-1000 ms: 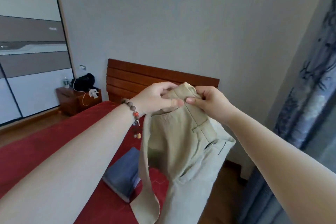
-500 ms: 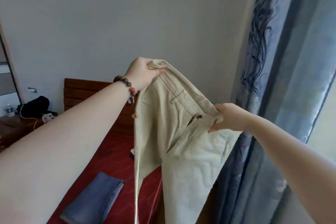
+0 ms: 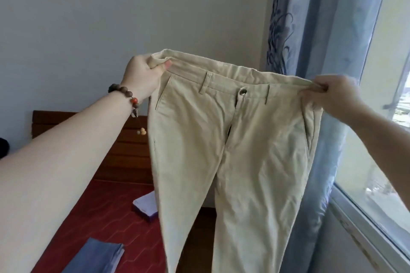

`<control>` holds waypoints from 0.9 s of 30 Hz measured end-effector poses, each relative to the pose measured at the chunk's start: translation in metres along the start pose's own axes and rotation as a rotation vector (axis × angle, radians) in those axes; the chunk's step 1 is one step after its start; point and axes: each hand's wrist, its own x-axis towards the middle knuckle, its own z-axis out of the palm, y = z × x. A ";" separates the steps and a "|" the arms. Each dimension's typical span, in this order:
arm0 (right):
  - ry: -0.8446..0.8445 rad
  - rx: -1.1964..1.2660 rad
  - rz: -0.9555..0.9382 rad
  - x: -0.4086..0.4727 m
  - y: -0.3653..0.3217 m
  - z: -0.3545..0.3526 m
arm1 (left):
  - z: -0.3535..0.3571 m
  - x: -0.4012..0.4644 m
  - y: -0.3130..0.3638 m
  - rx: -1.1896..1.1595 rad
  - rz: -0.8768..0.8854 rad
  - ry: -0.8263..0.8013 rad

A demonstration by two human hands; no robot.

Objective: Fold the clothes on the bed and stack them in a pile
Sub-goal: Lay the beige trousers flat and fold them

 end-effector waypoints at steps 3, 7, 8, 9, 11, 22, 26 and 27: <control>0.240 0.156 0.087 -0.009 0.006 0.005 | 0.018 -0.016 -0.019 -0.105 -0.105 -0.029; -0.122 -0.019 0.187 -0.036 0.041 0.022 | 0.050 -0.048 -0.066 0.152 -0.209 -0.395; -0.087 0.037 0.213 -0.038 0.048 0.018 | 0.055 -0.053 -0.070 0.086 -0.217 -0.375; -0.045 0.111 0.241 -0.041 0.051 0.011 | 0.058 -0.057 -0.072 -0.009 -0.241 -0.342; -0.044 0.392 0.294 -0.044 0.057 -0.006 | 0.063 -0.062 -0.077 -0.277 -0.367 -0.341; 0.085 0.305 0.704 -0.074 0.046 0.061 | 0.161 -0.117 -0.035 -0.157 -0.754 -0.186; -0.028 0.482 0.580 -0.082 -0.007 0.086 | 0.187 -0.128 -0.008 -0.282 -0.639 -0.195; -0.065 0.473 0.550 -0.082 -0.020 0.090 | 0.190 -0.129 -0.003 -0.293 -0.612 -0.203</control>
